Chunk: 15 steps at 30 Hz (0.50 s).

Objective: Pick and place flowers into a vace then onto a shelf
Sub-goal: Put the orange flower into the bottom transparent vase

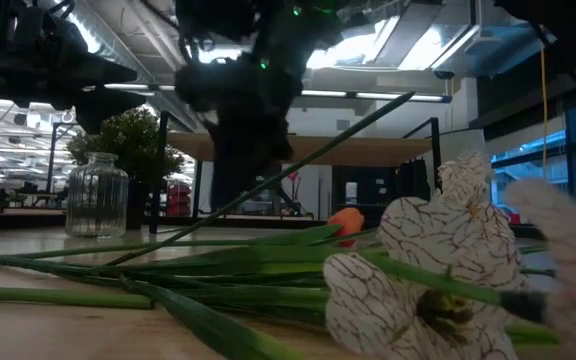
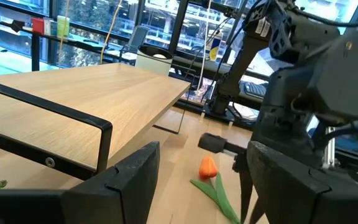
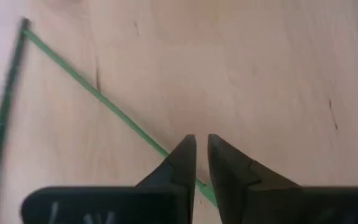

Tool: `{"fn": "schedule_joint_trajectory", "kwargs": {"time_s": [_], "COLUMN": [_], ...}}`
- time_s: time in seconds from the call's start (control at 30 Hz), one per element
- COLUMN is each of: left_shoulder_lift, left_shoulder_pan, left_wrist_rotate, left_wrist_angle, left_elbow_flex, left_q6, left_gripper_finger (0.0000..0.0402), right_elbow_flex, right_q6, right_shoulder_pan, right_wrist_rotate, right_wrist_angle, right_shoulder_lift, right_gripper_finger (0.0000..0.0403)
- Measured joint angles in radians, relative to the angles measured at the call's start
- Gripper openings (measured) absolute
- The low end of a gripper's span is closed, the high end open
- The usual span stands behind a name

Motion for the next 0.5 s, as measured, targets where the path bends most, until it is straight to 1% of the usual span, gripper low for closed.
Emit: {"fn": "schedule_joint_trajectory", "kwargs": {"time_s": [0.07, 0.17, 0.27, 0.3, 0.33, 0.4, 0.5], "left_shoulder_lift": [0.000, 0.000, 0.000, 0.000, 0.000, 0.000, 0.000], "left_shoulder_pan": [0.000, 0.000, 0.000, 0.000, 0.000, 0.000, 0.000], "left_wrist_rotate": [0.000, 0.000, 0.000, 0.001, 0.001, 0.001, 0.001], "left_wrist_angle": [0.000, 0.000, 0.000, 0.000, 0.000, 0.000, 0.000], "left_elbow_flex": [0.000, 0.000, 0.000, 0.000, 0.000, 0.000, 0.000], "left_q6": [0.001, 0.002, 0.002, 0.002, 0.001, 0.000, 0.001], "left_gripper_finger": [0.0235, 0.0235, 0.0235, 0.0235, 0.0235, 0.0235, 0.0235], "right_elbow_flex": [0.025, 0.067, 0.097, 0.107, 0.116, 0.133, 0.141], "right_q6": [-0.020, -0.054, -0.078, -0.060, -0.006, 0.156, 0.366], "right_shoulder_pan": [0.000, 0.000, 0.000, 0.000, 0.000, 0.000, 0.000], "right_wrist_rotate": [-0.019, -0.051, -0.063, -0.063, -0.064, -0.065, -0.065], "right_wrist_angle": [-0.017, -0.054, -0.148, -0.179, -0.207, -0.270, -0.340], "right_shoulder_lift": [0.000, 0.000, 0.000, 0.000, 0.000, 0.000, 0.000], "right_gripper_finger": [0.0064, 0.0102, 0.0142, 0.0154, 0.0163, 0.0177, 0.0187]}}
